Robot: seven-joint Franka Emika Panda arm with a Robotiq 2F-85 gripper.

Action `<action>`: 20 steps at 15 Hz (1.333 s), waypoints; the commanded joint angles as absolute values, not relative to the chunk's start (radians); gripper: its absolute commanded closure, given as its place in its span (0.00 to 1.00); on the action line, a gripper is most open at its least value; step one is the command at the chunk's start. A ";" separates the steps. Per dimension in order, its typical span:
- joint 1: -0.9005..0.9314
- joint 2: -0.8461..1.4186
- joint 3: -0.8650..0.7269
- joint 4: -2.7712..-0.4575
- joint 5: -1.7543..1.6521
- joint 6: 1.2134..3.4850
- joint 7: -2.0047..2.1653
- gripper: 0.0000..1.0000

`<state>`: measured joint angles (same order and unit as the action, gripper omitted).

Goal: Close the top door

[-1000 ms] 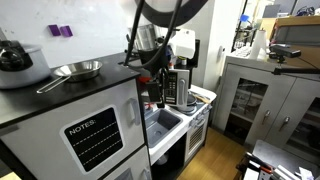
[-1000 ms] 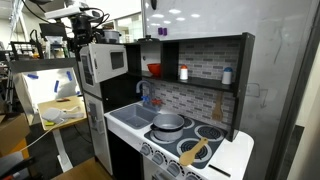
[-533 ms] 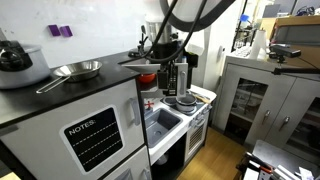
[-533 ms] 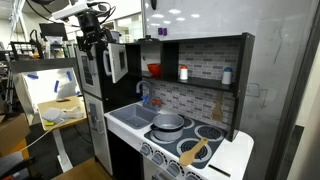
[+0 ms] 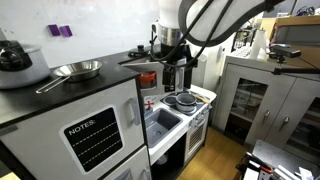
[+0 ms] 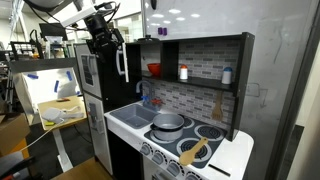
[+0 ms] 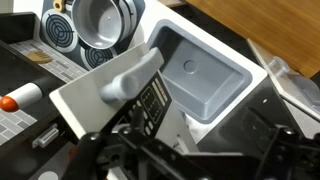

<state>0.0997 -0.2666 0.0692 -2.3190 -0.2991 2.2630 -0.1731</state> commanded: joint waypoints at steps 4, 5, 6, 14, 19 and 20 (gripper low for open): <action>0.056 -0.291 0.057 -2.388 -0.339 2.474 -0.150 0.00; 0.049 -0.290 0.055 -2.392 -0.341 2.498 -0.149 0.00; 0.042 -0.289 0.052 -2.395 -0.343 2.520 -0.148 0.00; -0.001 -0.254 0.045 -2.392 -0.346 2.669 -0.104 0.00; -0.008 -0.192 0.039 -2.357 -0.334 2.729 -0.084 0.00; -0.011 -0.179 0.037 -2.346 -0.336 2.739 -0.081 0.00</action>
